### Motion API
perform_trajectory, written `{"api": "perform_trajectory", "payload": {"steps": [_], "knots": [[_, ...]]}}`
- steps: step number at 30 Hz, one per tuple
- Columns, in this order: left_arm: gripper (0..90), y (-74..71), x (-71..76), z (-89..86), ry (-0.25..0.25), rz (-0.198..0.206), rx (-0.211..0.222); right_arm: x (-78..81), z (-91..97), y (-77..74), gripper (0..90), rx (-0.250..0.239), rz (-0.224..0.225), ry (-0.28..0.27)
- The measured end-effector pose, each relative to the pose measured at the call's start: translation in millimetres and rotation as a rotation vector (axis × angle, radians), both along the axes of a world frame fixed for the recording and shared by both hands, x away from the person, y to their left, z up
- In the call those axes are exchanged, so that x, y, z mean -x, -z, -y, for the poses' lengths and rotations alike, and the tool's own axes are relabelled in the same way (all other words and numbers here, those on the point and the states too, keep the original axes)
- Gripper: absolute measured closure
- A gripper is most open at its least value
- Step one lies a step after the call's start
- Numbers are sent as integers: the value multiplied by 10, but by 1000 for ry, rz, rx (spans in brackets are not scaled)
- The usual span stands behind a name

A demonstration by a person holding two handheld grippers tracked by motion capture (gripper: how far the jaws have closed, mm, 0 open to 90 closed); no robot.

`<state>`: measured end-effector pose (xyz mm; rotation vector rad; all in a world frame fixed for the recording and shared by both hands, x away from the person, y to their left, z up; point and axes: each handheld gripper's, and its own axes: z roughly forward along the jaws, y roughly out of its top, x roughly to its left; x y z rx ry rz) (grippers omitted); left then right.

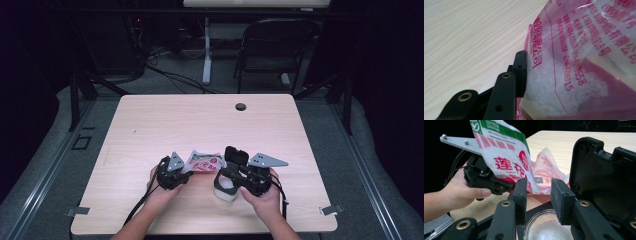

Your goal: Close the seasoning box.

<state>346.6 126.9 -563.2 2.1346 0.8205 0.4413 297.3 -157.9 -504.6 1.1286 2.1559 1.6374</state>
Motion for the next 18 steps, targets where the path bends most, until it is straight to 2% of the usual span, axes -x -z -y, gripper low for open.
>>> {"api": "perform_trajectory", "payload": {"steps": [8,18], "knots": [[694,-27,-34,-79,-47,4,16,2,11,5,654,0,-2,1],[694,-71,-101,-264,-148,-10,50,-2,26,31,649,2,-12,5]]}}
